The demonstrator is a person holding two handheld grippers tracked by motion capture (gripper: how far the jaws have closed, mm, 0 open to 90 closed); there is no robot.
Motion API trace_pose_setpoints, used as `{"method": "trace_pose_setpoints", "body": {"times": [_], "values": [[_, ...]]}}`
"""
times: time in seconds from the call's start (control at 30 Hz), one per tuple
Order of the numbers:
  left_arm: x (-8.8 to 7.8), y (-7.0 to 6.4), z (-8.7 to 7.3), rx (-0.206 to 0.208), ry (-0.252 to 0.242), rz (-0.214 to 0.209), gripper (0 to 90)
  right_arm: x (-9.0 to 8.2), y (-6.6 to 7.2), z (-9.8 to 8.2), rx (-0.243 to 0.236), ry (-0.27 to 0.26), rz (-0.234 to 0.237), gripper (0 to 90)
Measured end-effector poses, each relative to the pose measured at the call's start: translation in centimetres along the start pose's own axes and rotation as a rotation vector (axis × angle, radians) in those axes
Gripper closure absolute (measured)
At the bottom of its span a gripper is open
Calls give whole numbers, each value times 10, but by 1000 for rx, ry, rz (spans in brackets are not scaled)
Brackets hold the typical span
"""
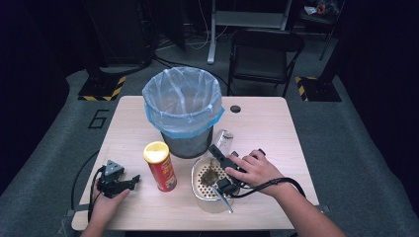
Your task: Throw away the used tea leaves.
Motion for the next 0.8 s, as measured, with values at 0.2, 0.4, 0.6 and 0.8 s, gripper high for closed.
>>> {"method": "trace_pose_setpoints", "body": {"times": [0.2, 0.4, 0.6, 0.8], "values": [[0, 0, 0, 0, 0, 1, 258, -1, 0, -1, 13, -5, 3, 384], [0, 0, 0, 3, 0, 1, 258, -3, -1, 0, 8, -4, -11, 384], [0, 0, 0, 4, 1, 2, 257, -3, -1, 1, 18, -11, 6, 384], [0, 0, 0, 0, 0, 0, 257, -4, -4, 2, 30, -17, -56, 384]]}}
Point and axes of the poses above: each handheld gripper's, and its own axes: x roughly forward along the jaws, z roughly out of its top, y roughly to its left, the point moved 1 cm from there along x, roughly forward along the jaws, and after that the axes turned 11 degrees about x, right-handed, at the moved point
